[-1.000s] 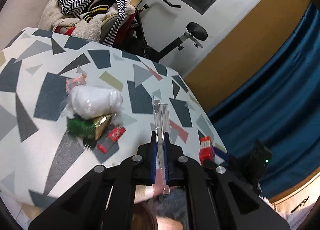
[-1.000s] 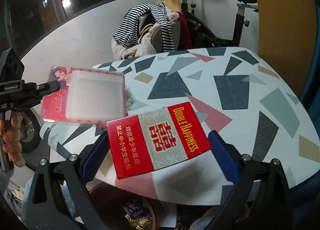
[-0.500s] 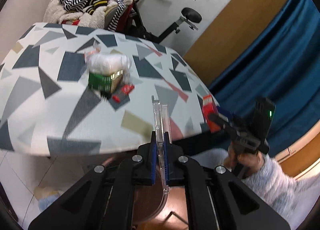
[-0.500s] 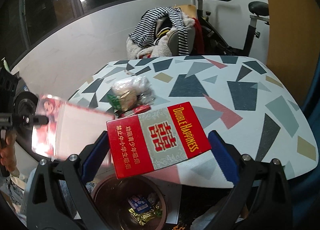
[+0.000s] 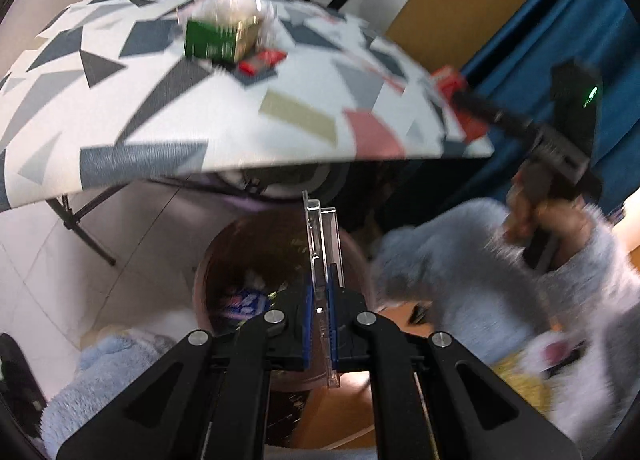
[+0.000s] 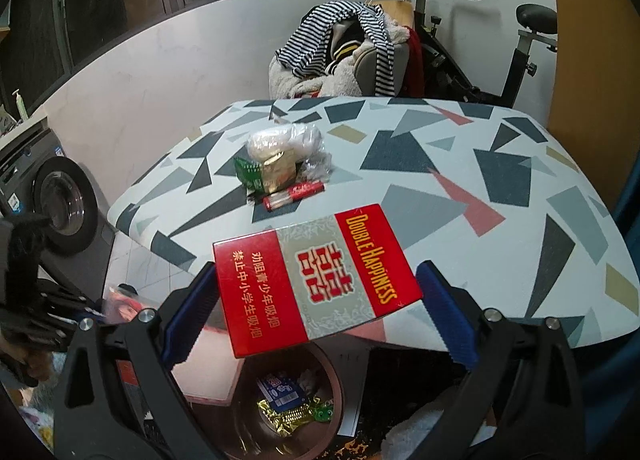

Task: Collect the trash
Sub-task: 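Drop the badge holder into the bin with the left tool while the right tool holds the red pack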

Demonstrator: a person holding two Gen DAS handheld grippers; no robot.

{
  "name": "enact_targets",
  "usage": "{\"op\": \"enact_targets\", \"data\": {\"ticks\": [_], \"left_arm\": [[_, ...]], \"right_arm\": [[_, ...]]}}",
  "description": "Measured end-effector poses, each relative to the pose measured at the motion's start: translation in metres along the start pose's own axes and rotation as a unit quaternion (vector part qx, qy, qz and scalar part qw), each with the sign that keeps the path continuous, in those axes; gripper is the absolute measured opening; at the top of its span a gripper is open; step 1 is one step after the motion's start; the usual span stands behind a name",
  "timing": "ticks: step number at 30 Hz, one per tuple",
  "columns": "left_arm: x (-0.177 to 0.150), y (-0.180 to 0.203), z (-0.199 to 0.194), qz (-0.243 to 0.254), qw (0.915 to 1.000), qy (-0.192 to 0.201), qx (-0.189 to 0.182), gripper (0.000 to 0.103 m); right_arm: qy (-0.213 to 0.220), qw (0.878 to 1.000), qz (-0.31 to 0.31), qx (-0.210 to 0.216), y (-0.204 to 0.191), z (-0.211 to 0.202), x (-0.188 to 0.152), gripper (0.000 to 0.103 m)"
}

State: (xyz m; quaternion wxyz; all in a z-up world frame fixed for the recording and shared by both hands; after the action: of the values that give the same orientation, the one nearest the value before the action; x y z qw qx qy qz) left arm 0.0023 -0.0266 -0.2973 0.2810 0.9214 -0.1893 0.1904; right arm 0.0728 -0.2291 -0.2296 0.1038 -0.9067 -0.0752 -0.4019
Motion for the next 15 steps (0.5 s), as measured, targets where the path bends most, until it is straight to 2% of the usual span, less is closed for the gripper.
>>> {"op": "enact_targets", "data": {"ticks": [2, 10, 15], "left_arm": [[-0.007, -0.008, 0.017, 0.0, 0.9997, -0.022, 0.012, 0.007], [-0.019, -0.028, 0.086, -0.018, 0.9947, -0.098, 0.024, 0.007], [-0.023, -0.034, 0.123, -0.03, 0.9904, -0.132, 0.028, 0.007]], "right_arm": [[-0.004, 1.0, -0.001, 0.0, -0.001, 0.002, -0.003, 0.095], [-0.019, 1.0, 0.003, -0.001, 0.001, 0.01, -0.016, 0.095], [-0.024, 1.0, 0.01, -0.002, 0.007, 0.013, -0.021, 0.095]]}}
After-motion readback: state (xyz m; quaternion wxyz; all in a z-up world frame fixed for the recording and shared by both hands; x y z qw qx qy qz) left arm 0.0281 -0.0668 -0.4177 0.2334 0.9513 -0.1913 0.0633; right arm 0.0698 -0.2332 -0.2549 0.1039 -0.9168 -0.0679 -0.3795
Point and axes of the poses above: each gripper's, at about its wrist camera, not at the fingertips, and z roughly the way its jaws point, y to its right, x to its top, the point moved 7 cm from there along z, roughly the way its jaws point, and after that the axes turned 5 degrees about -x, right-handed, at the moved point
